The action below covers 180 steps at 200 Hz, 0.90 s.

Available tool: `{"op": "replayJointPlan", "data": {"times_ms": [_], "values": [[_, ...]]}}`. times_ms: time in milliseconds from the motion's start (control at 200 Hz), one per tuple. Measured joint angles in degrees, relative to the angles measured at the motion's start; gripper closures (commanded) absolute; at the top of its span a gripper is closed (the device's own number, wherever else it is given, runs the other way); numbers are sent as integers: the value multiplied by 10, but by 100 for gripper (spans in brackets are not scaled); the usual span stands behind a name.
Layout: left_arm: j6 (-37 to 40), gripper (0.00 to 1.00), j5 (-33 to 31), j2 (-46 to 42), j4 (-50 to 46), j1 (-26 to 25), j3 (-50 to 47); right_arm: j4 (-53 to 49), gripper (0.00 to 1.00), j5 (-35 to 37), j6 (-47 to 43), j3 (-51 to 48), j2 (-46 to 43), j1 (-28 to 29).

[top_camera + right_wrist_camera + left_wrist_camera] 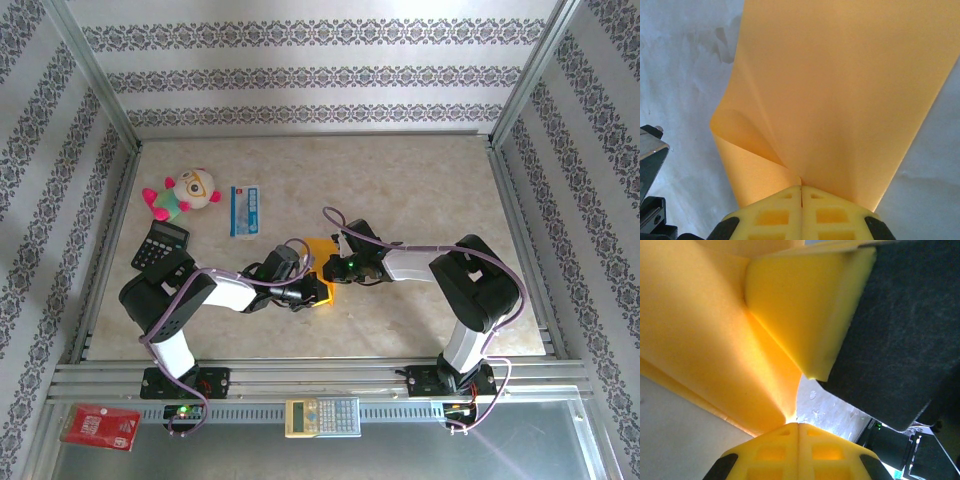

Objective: Fold a paper plane with a square sheet of paper (pick it up from the middle)
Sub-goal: Third fold the triangle at the center of the table.

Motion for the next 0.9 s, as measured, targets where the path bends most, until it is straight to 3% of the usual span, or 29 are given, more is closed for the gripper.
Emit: {"op": "replayJointPlan", "data": {"times_ms": [899], "values": [[2,92,2,13,-20,-13,17,9,96,-3,2,-4,0,-4]]}}
